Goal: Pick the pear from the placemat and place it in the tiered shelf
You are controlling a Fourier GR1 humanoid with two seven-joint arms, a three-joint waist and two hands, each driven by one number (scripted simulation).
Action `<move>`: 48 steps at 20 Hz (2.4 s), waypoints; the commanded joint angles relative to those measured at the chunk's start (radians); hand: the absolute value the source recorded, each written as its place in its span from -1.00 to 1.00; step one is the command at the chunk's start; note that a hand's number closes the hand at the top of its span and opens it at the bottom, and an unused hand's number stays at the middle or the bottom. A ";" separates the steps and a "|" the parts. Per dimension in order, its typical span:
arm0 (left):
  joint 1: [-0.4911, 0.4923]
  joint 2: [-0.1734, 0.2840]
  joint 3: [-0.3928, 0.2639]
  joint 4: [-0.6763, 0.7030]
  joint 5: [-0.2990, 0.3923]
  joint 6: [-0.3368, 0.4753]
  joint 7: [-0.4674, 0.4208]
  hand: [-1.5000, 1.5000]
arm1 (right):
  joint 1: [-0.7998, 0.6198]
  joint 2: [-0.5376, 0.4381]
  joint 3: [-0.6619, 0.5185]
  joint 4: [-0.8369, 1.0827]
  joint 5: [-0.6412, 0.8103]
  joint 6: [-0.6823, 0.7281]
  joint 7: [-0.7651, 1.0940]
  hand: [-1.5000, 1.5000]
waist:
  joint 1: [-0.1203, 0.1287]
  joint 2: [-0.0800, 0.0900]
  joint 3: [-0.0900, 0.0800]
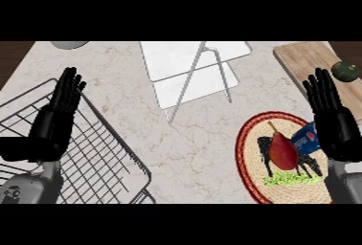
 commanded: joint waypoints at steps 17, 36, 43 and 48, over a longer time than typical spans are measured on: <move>0.239 0.161 -0.172 -0.088 0.028 -0.026 0.242 0.00 | 0.213 0.000 -0.259 0.186 -0.182 0.157 -0.169 -1.00 | -0.040 0.048 -0.018; 0.300 0.304 -0.191 -0.217 0.126 0.015 0.261 0.00 | 0.279 -0.452 -0.090 -0.033 0.269 0.076 0.303 -1.00 | -0.045 0.057 -0.034; 0.275 0.306 -0.250 -0.198 0.114 0.049 0.233 0.00 | 0.190 -0.383 0.051 -0.156 0.311 0.057 0.540 -1.00 | -0.026 0.063 -0.029; 0.293 0.334 -0.266 -0.196 0.130 0.049 0.213 0.00 | 0.148 -0.391 0.104 -0.174 0.340 0.069 0.724 -1.00 | -0.011 0.059 -0.029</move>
